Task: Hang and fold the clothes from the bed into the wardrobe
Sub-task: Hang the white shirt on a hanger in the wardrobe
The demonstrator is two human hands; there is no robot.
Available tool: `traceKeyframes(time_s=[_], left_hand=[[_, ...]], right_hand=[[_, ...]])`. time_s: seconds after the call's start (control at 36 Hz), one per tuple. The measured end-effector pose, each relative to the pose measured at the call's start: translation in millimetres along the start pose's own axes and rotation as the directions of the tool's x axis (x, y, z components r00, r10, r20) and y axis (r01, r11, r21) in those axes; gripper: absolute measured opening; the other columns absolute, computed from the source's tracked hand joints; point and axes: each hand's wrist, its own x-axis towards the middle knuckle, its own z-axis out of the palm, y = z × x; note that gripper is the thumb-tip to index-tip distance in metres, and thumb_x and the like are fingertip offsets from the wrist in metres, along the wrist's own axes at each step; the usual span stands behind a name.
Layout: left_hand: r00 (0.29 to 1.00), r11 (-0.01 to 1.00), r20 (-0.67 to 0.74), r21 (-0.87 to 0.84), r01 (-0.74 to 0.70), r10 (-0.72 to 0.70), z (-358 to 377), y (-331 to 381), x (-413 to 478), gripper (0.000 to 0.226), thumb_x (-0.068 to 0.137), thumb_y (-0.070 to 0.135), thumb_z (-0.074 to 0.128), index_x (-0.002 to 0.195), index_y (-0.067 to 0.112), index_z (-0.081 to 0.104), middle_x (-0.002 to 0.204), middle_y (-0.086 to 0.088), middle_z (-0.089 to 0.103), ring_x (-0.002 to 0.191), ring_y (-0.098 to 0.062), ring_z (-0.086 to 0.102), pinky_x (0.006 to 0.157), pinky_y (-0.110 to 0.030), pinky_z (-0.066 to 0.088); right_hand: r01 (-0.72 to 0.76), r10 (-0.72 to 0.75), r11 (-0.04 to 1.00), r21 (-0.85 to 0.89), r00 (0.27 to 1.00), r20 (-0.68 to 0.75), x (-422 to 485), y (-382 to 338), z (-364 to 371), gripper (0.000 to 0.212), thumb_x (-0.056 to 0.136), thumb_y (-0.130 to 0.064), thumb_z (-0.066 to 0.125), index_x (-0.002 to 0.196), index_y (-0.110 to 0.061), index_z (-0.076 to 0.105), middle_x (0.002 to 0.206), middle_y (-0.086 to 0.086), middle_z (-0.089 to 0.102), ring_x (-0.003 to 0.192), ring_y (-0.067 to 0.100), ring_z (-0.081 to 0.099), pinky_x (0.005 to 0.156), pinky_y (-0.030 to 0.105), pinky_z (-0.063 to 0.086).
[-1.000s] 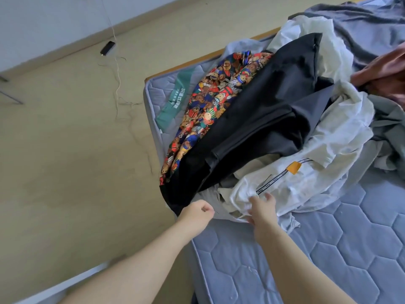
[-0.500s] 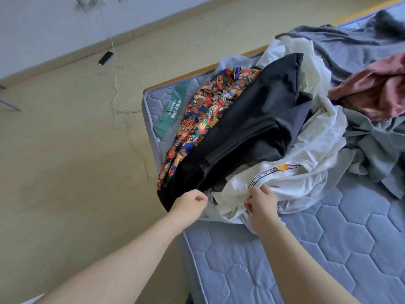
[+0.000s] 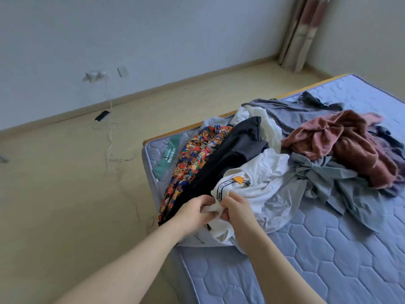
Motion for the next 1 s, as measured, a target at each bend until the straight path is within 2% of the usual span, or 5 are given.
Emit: traceKeyframes(time_s=[0.14,0.5,0.64,0.78,1.0], left_hand=[[0.983,0.992,-0.154,-0.063,-0.112,0.101,-32,6,-38,0.002,0.077,0.036,0.058,0.076,0.036,0.060,0.078,0.013,0.063,0.081,-0.015,0.059,0.077,-0.035,0.046],[0.757,0.876,-0.601,-0.189,-0.445,0.255,-129,59,-142,0.021,0.090,0.004,0.054,0.082,0.020,0.065,0.073,0.009,0.065,0.067,0.001,0.057,0.062,-0.011,0.044],[0.705,0.847,-0.687,-0.258,-0.465,0.177,-133,63,-157,0.018,0.092,0.011,0.054,0.083,0.022,0.065,0.076,0.005,0.064,0.069,-0.009,0.056,0.063,-0.021,0.043],[0.806,0.918,-0.582,-0.252,-0.306,0.110,-113,40,-151,0.018,0.091,0.004,0.054,0.083,0.015,0.065,0.062,-0.001,0.048,0.052,-0.008,0.039,0.047,-0.015,0.030],[0.969,0.972,-0.247,-0.232,-0.042,-0.018,-49,9,-132,0.010,0.089,0.007,0.061,0.091,0.011,0.070,0.073,0.004,0.059,0.064,-0.001,0.050,0.057,-0.008,0.042]], right_hand=[[0.043,-0.047,0.998,0.039,0.994,0.101,-21,-22,28,0.044,0.080,0.010,0.039,0.047,-0.019,0.038,0.045,-0.009,0.035,0.046,0.008,0.030,0.045,0.017,0.032],[0.189,-0.276,0.949,0.252,0.884,0.376,-74,-98,122,0.027,0.079,0.012,0.044,0.066,-0.010,0.053,0.050,0.001,0.048,0.047,0.012,0.038,0.048,0.023,0.030],[0.171,-0.253,0.959,0.224,0.874,0.416,-86,-109,132,0.028,0.082,0.005,0.049,0.063,-0.014,0.057,0.050,0.002,0.048,0.045,0.012,0.039,0.045,0.020,0.035],[-0.086,0.064,0.993,0.075,0.964,0.259,-76,-71,122,0.019,0.083,-0.001,0.043,0.068,-0.013,0.047,0.046,-0.001,0.040,0.038,0.011,0.027,0.046,0.020,0.021],[-0.379,0.375,0.926,-0.002,0.917,0.136,-70,-17,75,0.008,0.087,-0.015,0.055,0.084,-0.009,0.061,0.072,0.005,0.057,0.058,0.015,0.051,0.053,0.024,0.042]])
